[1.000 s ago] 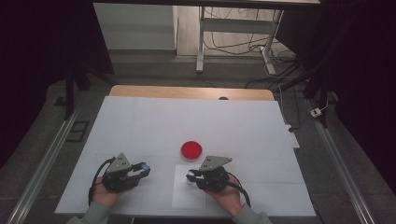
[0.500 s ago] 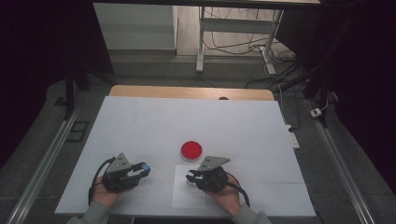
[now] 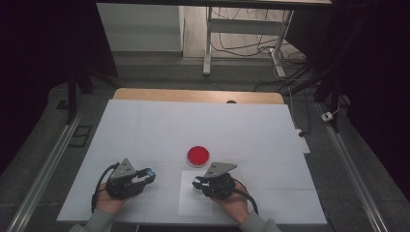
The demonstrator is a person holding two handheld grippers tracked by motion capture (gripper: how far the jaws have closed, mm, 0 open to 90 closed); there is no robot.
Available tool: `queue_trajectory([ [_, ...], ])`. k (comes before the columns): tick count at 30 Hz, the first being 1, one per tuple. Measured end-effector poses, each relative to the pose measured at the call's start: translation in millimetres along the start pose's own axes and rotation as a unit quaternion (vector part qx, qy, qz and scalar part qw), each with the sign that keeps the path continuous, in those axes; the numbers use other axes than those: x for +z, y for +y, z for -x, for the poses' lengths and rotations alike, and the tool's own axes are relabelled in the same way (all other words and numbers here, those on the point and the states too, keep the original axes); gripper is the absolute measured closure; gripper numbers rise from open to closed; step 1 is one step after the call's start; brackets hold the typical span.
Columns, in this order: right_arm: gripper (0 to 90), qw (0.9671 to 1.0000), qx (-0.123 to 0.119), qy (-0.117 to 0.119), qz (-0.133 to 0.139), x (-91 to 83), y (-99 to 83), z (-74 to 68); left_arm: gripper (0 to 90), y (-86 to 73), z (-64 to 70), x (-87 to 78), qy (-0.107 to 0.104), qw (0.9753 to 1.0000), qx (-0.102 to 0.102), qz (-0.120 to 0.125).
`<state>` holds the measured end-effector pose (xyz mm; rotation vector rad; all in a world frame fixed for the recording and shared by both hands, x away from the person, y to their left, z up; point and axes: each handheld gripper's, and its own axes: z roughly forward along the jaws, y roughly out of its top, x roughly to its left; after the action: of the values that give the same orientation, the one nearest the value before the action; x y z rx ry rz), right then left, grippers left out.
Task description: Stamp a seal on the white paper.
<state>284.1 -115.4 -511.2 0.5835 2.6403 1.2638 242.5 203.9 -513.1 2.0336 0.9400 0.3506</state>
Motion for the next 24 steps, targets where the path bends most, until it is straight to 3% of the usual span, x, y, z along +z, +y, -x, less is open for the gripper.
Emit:
queue_trajectory([
  [16, 75.3, 1.0, 0.002, 0.001, -0.001, 0.6, 0.1, -0.6, 65.4, 0.0, 0.0, 0.1, 0.0, 1.0, 0.0, 0.0],
  [24, 75.4, 0.9999, -0.003, -0.004, -0.015, 2.3, 0.6, -2.5, 65.4, 0.1, 0.2, 0.0, -0.001, 1.0, -0.001, 0.0],
])
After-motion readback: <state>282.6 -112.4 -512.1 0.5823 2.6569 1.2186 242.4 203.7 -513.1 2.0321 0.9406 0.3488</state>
